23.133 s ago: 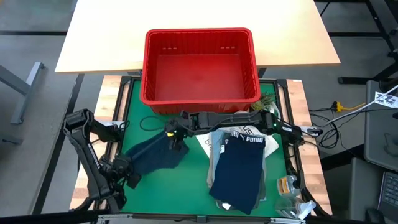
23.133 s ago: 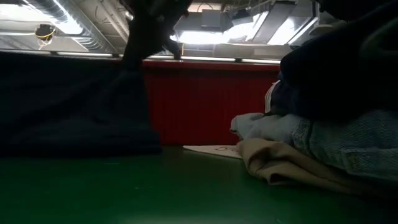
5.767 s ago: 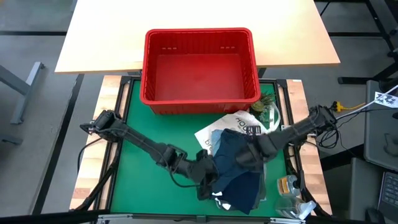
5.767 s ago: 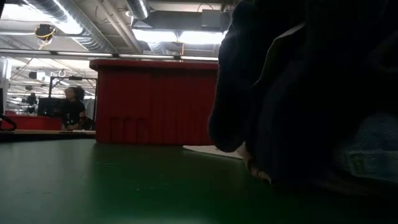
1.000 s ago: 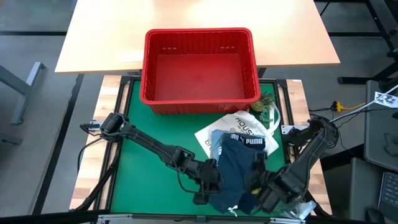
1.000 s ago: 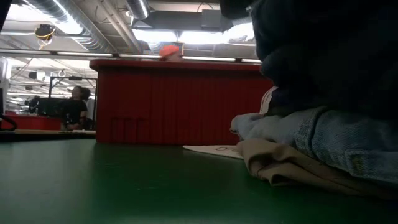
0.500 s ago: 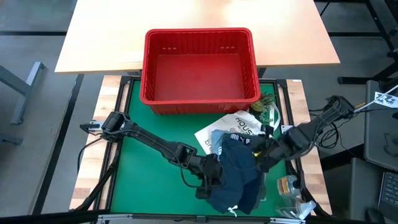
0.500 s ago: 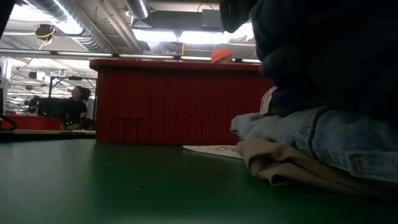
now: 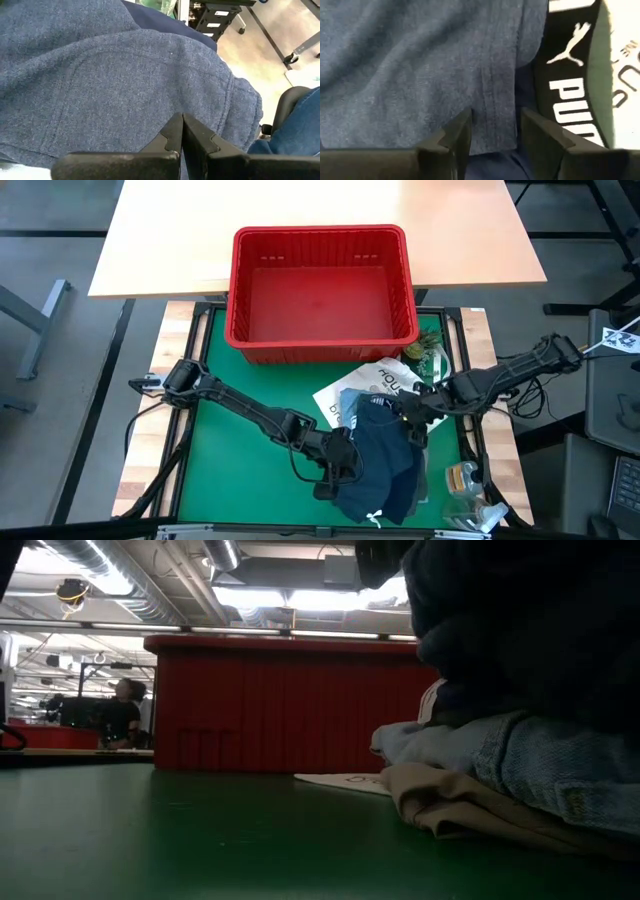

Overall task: Fold Laundry from Bin
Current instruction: Stack the dark gray shorts on top of the dark blue boxer

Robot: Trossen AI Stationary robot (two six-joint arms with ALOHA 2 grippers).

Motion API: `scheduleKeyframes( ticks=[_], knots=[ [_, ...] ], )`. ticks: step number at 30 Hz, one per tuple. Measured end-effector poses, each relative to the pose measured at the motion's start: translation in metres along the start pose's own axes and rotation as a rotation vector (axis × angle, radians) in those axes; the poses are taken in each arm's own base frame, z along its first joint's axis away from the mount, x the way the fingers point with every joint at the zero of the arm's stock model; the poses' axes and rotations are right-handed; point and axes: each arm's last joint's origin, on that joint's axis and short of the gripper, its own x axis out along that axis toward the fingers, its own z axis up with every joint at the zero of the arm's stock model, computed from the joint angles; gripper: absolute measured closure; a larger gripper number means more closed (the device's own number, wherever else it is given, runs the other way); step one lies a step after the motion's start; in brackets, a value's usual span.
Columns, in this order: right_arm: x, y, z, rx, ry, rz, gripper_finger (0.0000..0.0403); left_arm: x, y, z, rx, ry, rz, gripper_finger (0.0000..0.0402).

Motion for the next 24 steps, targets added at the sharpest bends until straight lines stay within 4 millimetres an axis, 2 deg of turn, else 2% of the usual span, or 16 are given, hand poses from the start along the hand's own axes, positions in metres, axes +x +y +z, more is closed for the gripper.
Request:
scheduleKeyframes(
  ticks=[6,8,11,15,17,21,24],
  knots=[
    [0.002,0.001,0.003,0.008,-0.012,0.045,0.0239,0.0,0.0,0.0,0.0,0.0,0.002,0.0399],
    [0.002,0.001,0.003,0.007,-0.007,0.06,0.025,0.0,0.0,0.0,0.0,0.0,0.002,0.0399],
    [0.002,0.002,0.002,0.006,0.01,0.081,0.0289,0.0,0.0,0.0,0.0,0.0,0.002,0.0399],
    [0.002,0.002,0.002,0.006,0.016,0.088,0.0368,0.0,0.001,0.0,0.001,-0.008,0.031,0.0399],
    [0.002,0.002,0.003,0.011,0.005,0.073,0.0392,0.0,0.001,0.0,0.001,-0.009,0.034,0.0399],
    [-0.006,0.001,0.005,0.049,-0.03,-0.005,0.0379,0.0,0.001,0.0,0.001,-0.009,0.034,0.0399],
    [-0.016,-0.003,0.005,0.053,-0.031,-0.1,0.0386,0.0,0.001,0.0,0.001,-0.013,0.048,0.0399]
  ],
)
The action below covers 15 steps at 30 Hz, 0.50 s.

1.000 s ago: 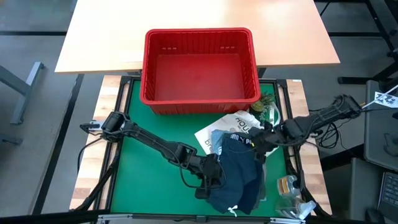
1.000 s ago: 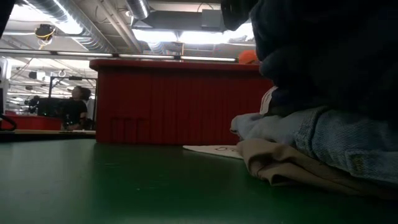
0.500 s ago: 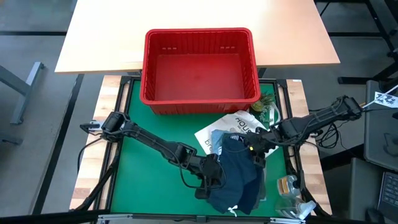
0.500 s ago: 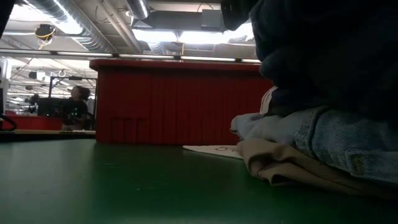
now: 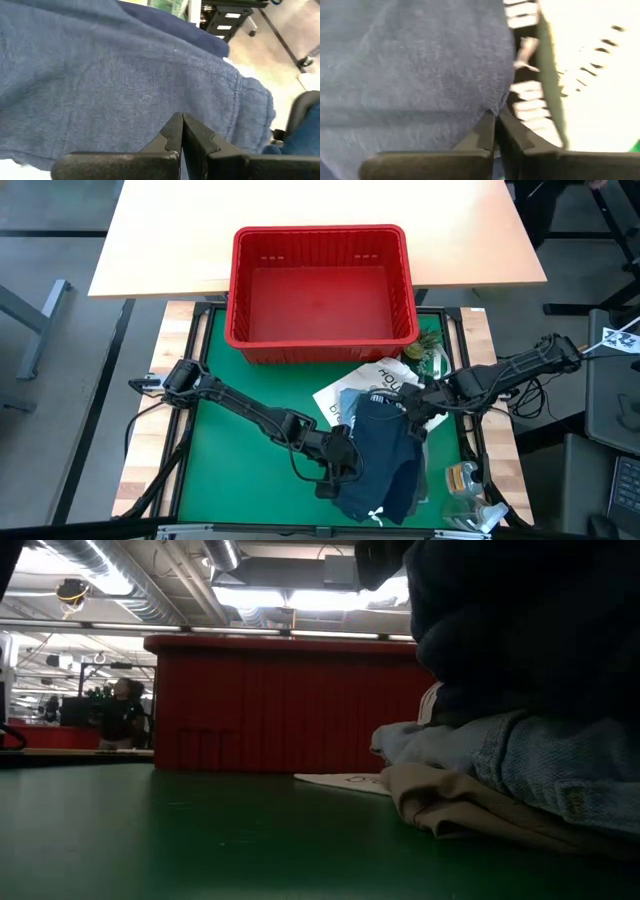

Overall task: Fold Laundry from Bin
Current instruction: Stack the dark gray shorts on top of the dark blue boxer

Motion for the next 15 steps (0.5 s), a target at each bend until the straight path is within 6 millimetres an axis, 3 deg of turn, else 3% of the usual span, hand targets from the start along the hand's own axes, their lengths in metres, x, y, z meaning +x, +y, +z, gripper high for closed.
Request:
scheduleKeyframes(
  ticks=[6,15],
  knots=[
    [-0.004,-0.009,-0.006,0.019,0.03,-0.147,0.0389,0.005,0.001,-0.004,0.001,0.012,0.023,0.0399],
    [0.0,-0.006,-0.003,0.022,0.027,-0.129,0.039,0.022,0.001,-0.015,0.002,0.049,0.009,0.0399]
  ],
)
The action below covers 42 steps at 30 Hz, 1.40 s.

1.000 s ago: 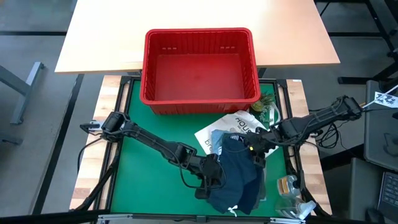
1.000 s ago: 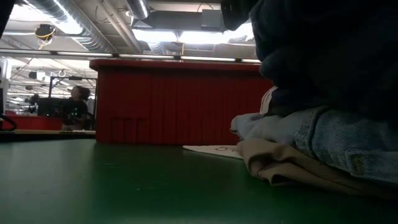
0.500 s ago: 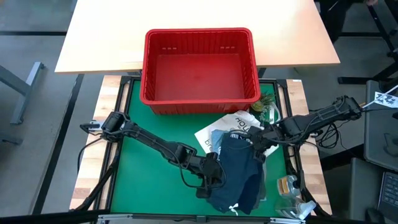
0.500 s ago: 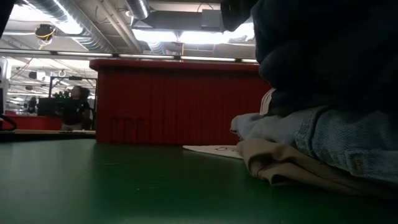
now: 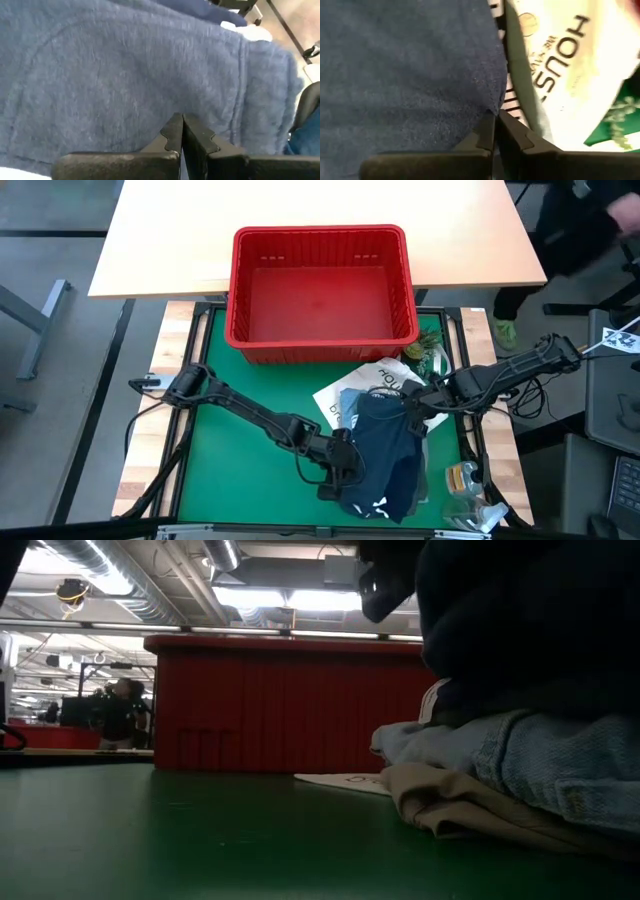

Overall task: Fold Laundry from Bin
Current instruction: Stack the dark gray shorts on top of the dark blue boxer

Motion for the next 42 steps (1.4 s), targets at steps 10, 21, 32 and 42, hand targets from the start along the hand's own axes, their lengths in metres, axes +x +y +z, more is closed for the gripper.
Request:
scheduleKeyframes(
  ticks=[10,21,32,42],
  knots=[
    [0.004,0.005,0.0,-0.006,0.074,0.068,0.0321,-0.001,-0.007,-0.001,0.01,-0.002,-0.015,0.0399],
    [0.001,0.004,0.002,0.034,0.106,0.087,0.0259,-0.007,0.006,0.007,-0.009,-0.026,0.007,0.0399],
    [-0.036,0.006,0.015,0.009,0.04,0.119,0.026,-0.019,0.045,0.023,-0.067,-0.075,0.064,0.0399],
    [-0.038,0.04,0.007,-0.058,-0.102,0.274,0.026,-0.025,0.085,0.033,-0.12,-0.12,0.123,0.0399]
  ],
)
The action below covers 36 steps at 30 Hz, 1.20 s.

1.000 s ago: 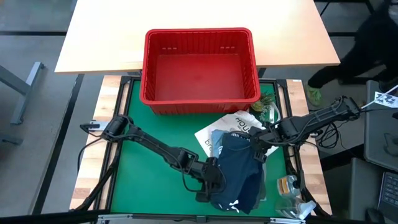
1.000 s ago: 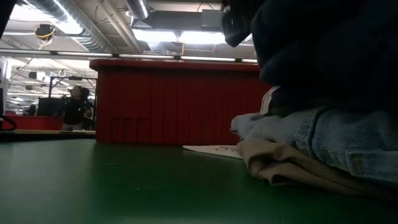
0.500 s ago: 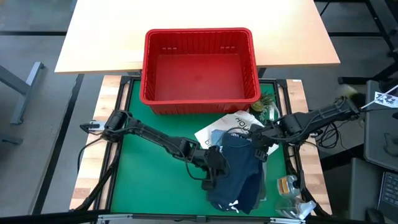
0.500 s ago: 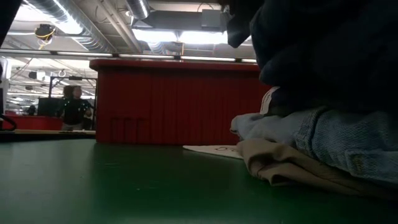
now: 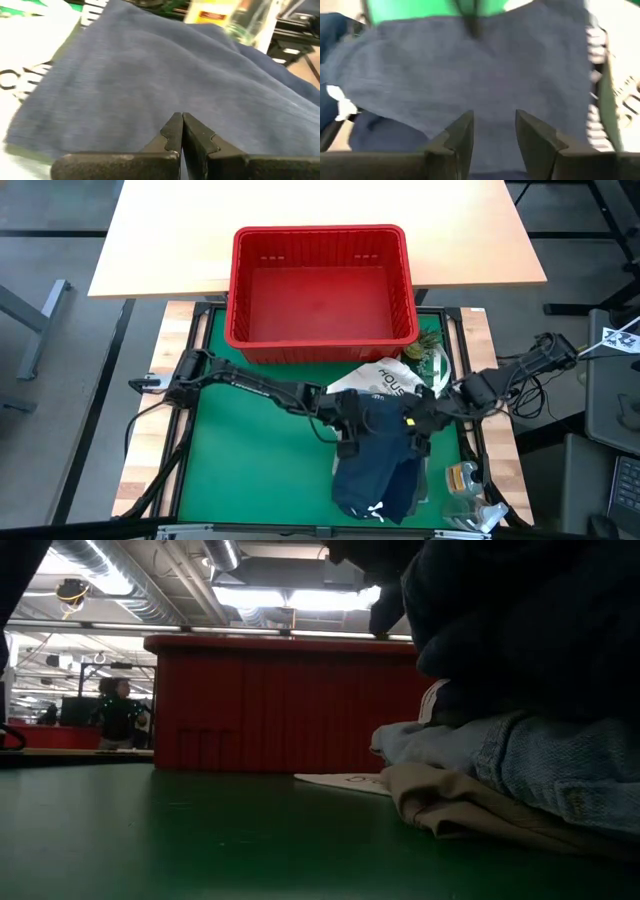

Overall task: Fold Laundry from Bin
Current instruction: Stack the dark gray shorts on top of the dark blue boxer

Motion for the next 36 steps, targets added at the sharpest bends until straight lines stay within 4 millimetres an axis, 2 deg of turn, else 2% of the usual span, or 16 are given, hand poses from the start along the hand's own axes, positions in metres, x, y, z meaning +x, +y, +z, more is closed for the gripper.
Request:
scheduleKeyframes(
  ticks=[5,12,20,28,36],
  knots=[
    [0.004,0.014,-0.012,-0.036,-0.056,0.005,0.026,-0.001,0.016,0.004,0.0,-0.008,0.027,0.0399],
    [0.017,0.02,-0.031,-0.017,-0.075,-0.015,0.026,-0.001,0.031,0.008,0.004,-0.016,0.062,0.0399],
    [0.039,0.021,-0.043,-0.021,-0.047,-0.015,0.026,0.007,0.038,-0.002,0.004,0.041,0.109,0.0399],
    [0.065,0.019,-0.055,-0.017,0.113,-0.035,0.026,0.008,0.043,-0.011,0.008,0.119,0.196,0.0399],
    [0.066,0.021,-0.055,-0.016,0.144,-0.025,0.026,0.008,0.043,-0.011,0.008,0.118,0.204,0.0399]
  ],
)
